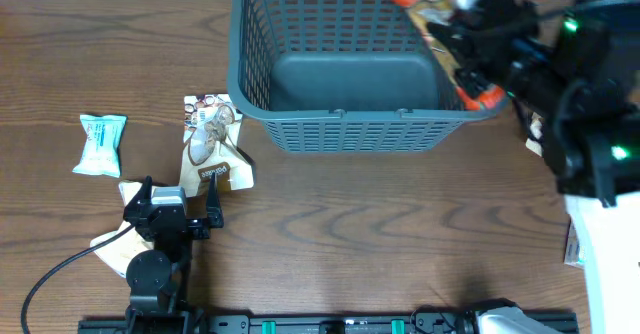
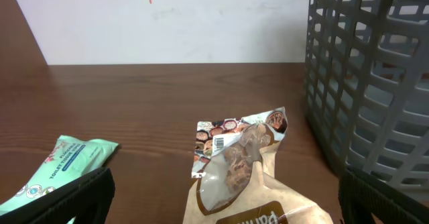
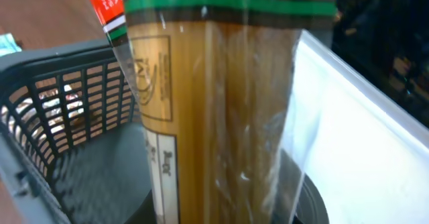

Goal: Pack container
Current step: 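Lift the spaghetti pack with the right gripper and lower it into the basket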

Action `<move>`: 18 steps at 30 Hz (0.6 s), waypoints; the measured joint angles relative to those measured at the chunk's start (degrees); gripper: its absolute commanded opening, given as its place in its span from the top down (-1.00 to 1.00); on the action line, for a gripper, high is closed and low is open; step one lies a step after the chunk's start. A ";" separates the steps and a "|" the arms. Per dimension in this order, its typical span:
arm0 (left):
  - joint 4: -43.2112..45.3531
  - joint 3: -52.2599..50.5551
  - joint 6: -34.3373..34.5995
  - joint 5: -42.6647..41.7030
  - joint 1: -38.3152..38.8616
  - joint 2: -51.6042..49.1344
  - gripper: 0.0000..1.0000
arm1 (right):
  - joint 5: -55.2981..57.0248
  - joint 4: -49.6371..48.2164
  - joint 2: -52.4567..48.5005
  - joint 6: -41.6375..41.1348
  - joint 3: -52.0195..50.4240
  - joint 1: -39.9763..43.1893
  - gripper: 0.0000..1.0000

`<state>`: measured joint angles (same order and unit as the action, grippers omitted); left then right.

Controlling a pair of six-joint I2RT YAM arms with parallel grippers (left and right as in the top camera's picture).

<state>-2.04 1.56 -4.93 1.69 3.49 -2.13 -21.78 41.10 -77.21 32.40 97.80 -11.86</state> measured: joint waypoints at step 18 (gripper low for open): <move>-0.02 0.00 0.00 0.00 0.00 0.00 -0.97 | -1.53 3.02 -25.64 8.15 10.38 -3.48 0.99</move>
<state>-2.07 1.56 -4.93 1.69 3.49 -2.13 -23.31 44.12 -102.85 40.56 108.18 -15.33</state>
